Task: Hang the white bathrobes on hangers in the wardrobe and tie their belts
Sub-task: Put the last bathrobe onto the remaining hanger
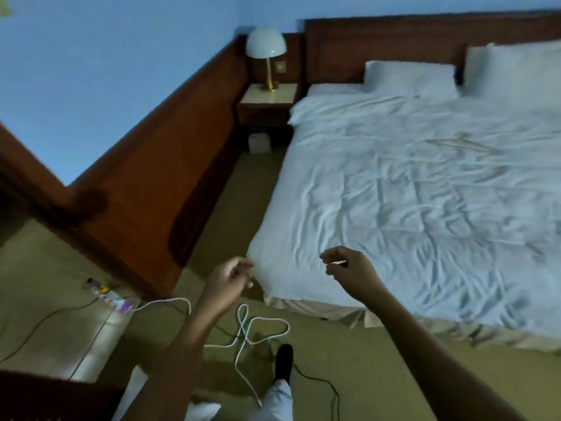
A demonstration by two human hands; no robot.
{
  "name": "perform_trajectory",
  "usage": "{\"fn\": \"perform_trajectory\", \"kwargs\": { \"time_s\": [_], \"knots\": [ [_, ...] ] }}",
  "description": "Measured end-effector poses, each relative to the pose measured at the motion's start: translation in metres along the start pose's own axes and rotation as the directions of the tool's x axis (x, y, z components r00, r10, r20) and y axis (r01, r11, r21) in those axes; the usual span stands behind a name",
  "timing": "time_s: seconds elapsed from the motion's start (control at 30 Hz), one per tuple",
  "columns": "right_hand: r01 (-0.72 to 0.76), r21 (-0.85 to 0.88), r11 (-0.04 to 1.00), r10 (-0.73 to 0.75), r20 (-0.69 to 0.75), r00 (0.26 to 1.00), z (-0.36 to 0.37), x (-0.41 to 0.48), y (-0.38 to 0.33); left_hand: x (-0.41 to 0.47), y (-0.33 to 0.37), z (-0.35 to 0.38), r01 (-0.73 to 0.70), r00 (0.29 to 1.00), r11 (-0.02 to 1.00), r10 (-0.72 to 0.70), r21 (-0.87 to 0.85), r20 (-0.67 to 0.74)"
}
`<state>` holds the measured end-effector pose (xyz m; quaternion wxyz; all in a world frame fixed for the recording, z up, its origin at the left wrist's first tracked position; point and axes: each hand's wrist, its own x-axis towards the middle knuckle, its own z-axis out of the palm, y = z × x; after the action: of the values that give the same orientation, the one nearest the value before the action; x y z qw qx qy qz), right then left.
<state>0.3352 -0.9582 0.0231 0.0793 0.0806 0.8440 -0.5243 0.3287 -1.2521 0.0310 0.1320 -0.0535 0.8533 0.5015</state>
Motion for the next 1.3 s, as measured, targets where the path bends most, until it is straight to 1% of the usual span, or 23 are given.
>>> {"fn": "perform_trajectory", "kwargs": {
  "time_s": [0.1, 0.2, 0.3, 0.4, 0.53, 0.67, 0.8, 0.93, 1.0, 1.1, 1.2, 1.3],
  "knots": [
    [-0.059, 0.034, 0.998, 0.064, -0.156, 0.986, -0.052, 0.020, 0.021, 0.065, 0.043, 0.045, -0.073, 0.986, 0.997, 0.071, 0.008, 0.152],
    [-0.129, 0.086, 0.988, 0.149, -0.310, 0.939, -0.102, 0.035, 0.039, 0.123, 0.094, 0.088, -0.161, 0.941, 0.987, 0.147, 0.022, 0.304],
    [-0.180, 0.157, 0.971, 0.232, -0.441, 0.867, -0.147, 0.045, 0.056, 0.170, 0.141, 0.134, -0.222, 0.881, 0.975, 0.199, 0.002, 0.428],
    [-0.194, 0.227, 0.954, 0.291, -0.566, 0.772, -0.186, 0.043, 0.074, 0.205, 0.182, 0.185, -0.272, 0.822, 0.962, 0.232, 0.000, 0.520],
    [-0.201, 0.309, 0.929, 0.363, -0.669, 0.649, -0.238, 0.020, 0.106, 0.224, 0.232, 0.262, -0.334, 0.722, 0.943, 0.256, 0.000, 0.643],
    [-0.214, 0.399, 0.891, 0.449, -0.718, 0.531, -0.293, -0.008, 0.146, 0.221, 0.280, 0.353, -0.402, 0.618, 0.915, 0.296, -0.031, 0.728],
    [-0.182, 0.459, 0.870, 0.488, -0.743, 0.459, -0.366, -0.027, 0.196, 0.214, 0.330, 0.456, -0.423, 0.541, 0.903, 0.317, -0.074, 0.779],
    [-0.183, 0.476, 0.860, 0.506, -0.755, 0.417, -0.454, -0.047, 0.233, 0.199, 0.383, 0.556, -0.406, 0.512, 0.909, 0.310, -0.092, 0.801],
    [-0.201, 0.451, 0.870, 0.492, -0.766, 0.414, -0.498, -0.059, 0.248, 0.187, 0.408, 0.601, -0.408, 0.491, 0.907, 0.315, -0.105, 0.812],
    [-0.240, 0.410, 0.880, 0.474, -0.792, 0.386, -0.562, -0.073, 0.273, 0.171, 0.443, 0.665, -0.410, 0.470, 0.901, 0.340, -0.140, 0.815],
    [-0.271, 0.409, 0.872, 0.485, -0.800, 0.354, -0.613, -0.083, 0.297, 0.157, 0.473, 0.719, -0.378, 0.464, 0.909, 0.351, -0.177, 0.813],
    [-0.270, 0.423, 0.865, 0.495, -0.804, 0.328, -0.658, -0.088, 0.320, 0.152, 0.500, 0.770, -0.377, 0.434, 0.906, 0.358, -0.195, 0.826]
  ]
}}
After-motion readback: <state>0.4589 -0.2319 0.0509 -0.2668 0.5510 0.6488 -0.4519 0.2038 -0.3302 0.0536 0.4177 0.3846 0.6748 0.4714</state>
